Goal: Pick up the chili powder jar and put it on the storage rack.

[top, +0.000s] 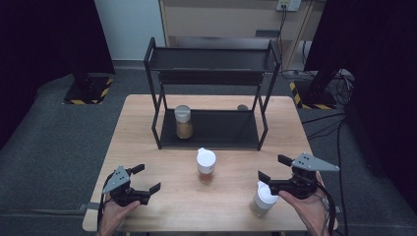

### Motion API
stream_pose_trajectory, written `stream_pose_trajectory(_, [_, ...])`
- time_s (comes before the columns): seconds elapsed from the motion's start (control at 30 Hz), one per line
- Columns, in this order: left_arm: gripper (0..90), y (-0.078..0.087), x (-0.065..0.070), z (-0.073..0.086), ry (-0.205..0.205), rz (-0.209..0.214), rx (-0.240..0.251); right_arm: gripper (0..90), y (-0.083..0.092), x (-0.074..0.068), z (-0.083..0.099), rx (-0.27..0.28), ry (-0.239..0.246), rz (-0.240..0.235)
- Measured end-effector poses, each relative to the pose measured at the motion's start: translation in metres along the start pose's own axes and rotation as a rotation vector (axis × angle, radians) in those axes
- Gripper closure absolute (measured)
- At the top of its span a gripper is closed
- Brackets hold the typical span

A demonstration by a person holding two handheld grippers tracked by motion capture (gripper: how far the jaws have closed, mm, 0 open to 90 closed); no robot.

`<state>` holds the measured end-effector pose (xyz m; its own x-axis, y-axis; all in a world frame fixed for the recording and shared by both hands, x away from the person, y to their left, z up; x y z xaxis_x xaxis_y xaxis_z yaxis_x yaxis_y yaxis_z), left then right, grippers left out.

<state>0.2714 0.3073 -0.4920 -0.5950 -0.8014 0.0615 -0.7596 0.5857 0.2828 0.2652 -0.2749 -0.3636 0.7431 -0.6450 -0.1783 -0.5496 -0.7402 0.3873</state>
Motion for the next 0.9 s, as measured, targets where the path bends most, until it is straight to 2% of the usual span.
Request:
stream_pose_trajectory(0.2, [1.9, 0.000, 0.000, 0.000, 0.004, 0.000, 0.000, 8.0, -0.016, -0.003, -0.008, -0.023, 0.006, -0.028])
stream_pose_trajectory(0.57, [1.8, 0.000, -0.001, 0.000, 0.006, 0.002, 0.001, 8.2, -0.045, -0.016, -0.030, -0.053, 0.045, -0.074])
stream_pose_trajectory(0.73, [1.8, -0.001, 0.000, 0.000, 0.003, 0.009, -0.002, 8.3, -0.058, -0.022, -0.038, -0.072, 0.048, -0.099])
stream_pose_trajectory(0.9, [1.8, -0.001, 0.000, 0.000, 0.003, 0.010, 0.000, 8.5, -0.071, -0.029, -0.046, -0.091, 0.062, -0.099])
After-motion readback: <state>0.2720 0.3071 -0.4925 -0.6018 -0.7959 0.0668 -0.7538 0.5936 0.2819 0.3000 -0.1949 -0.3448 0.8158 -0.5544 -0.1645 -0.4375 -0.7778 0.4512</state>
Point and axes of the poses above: each handheld gripper's, and its own axes: y roughly backward along the jaws, z roughly out of its underside, x roughly to its right, the point moved 8 cm from there along -y, roughly forward along the jaws, and after that the axes turned 9 degrees about -z, right-handed, at the moved point
